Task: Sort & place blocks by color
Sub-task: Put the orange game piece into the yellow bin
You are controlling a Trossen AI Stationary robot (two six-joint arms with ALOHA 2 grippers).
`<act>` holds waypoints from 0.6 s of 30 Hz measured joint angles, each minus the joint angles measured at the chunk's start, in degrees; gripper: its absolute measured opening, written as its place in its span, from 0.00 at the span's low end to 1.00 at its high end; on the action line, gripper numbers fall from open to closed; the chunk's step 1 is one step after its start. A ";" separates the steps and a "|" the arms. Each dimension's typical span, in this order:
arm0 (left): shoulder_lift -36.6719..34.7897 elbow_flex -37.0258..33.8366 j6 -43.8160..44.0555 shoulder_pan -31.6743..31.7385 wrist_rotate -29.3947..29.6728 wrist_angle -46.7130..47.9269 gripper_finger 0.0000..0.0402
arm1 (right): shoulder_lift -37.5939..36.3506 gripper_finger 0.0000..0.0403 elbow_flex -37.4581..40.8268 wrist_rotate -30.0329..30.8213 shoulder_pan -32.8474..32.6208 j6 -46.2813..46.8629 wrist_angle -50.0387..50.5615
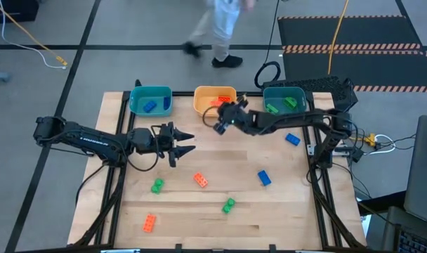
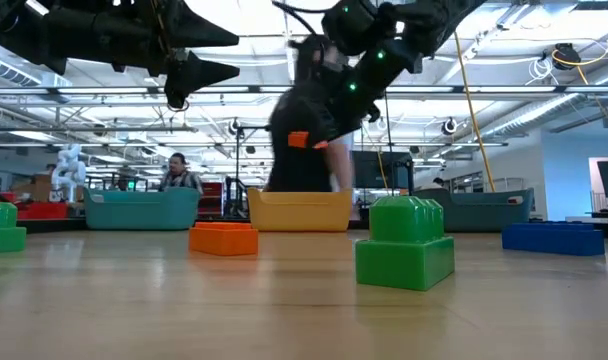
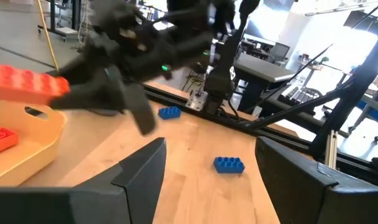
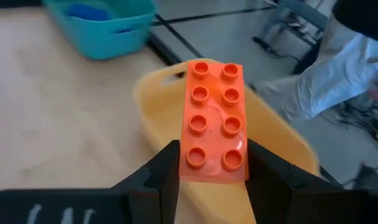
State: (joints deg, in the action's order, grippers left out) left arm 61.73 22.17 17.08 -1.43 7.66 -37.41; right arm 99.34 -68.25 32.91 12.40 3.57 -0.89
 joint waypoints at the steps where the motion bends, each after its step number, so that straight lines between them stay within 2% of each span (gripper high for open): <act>1: 0.00 0.00 0.04 0.00 0.00 0.01 0.62 | -0.25 0.33 0.00 -0.23 1.06 -0.35 0.68; 5: 0.00 0.00 0.07 0.00 0.00 0.00 0.62 | -0.30 0.33 0.00 -5.38 5.28 -0.84 2.23; 9: 0.00 0.00 0.07 0.00 0.08 -0.02 0.62 | -0.29 0.33 0.00 -6.76 8.37 -1.38 3.49; 12: 0.00 0.00 0.07 0.00 0.38 -0.05 0.62 | -0.29 0.33 0.00 -10.78 10.15 -1.98 3.42; 18: -0.02 0.00 -0.02 0.00 0.45 -0.07 0.62 | -0.29 0.33 0.00 -12.22 11.96 -2.77 2.76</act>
State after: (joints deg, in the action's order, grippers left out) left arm 61.71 22.17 17.06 -1.43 8.11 -37.47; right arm 99.04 -68.25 20.69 24.36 0.80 1.87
